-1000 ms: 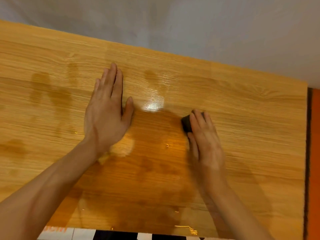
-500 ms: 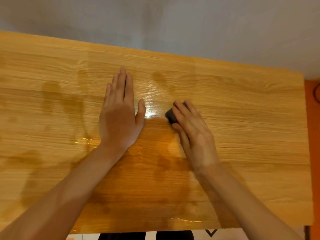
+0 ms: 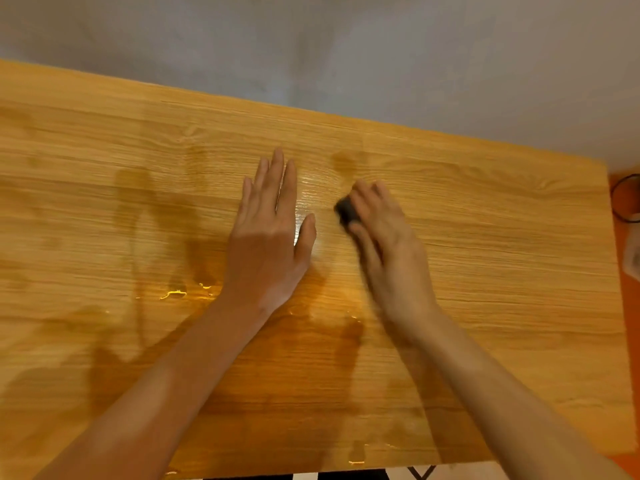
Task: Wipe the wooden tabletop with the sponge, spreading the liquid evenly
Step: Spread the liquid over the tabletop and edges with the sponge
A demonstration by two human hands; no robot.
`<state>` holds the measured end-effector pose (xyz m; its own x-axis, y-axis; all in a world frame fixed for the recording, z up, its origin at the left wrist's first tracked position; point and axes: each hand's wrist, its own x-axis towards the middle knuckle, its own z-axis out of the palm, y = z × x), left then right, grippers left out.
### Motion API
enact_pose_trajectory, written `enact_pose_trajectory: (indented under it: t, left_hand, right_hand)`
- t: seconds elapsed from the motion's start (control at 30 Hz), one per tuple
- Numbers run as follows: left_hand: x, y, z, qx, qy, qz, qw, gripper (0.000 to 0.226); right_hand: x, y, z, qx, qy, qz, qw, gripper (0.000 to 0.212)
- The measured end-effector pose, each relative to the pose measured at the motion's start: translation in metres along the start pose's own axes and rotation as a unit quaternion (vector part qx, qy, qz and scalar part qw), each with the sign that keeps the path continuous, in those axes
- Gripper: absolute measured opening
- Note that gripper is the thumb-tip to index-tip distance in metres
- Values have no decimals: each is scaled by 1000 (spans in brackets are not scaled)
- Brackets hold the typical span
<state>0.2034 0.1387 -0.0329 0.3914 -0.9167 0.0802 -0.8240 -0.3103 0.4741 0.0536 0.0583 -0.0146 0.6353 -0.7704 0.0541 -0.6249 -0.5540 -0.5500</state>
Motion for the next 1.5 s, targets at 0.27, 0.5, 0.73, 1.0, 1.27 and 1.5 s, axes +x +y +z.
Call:
enact_pose_trajectory:
  t: [0.27,0.5,0.73,1.0,1.27,1.5]
  left_hand:
    - [-57,-38,-26,58,-48,4,997,66]
    - [-55,-40,-18,92,-27,9,995,65]
    - [-58,-40,-20,92,-38,9,995,65]
    - [-56,-40,-20,99,-36,12,994,65]
    - [-60,-40,-19,98,-33,9,995,65]
    - [-57,-41,-20,77,-52,3,996,65]
  right_hand:
    - [49,-15,12,25,51,72,996,39]
    - [29,-23,11,9,-5,17,1000,38]
    - [66,-34,26,24,28,37,999,38]
    - [51,-46,27,10,5,24,1000,37]
    - [43,-61,45,-5,24,25,999,40]
    - [9,24,-23,-31,106,196,974,40]
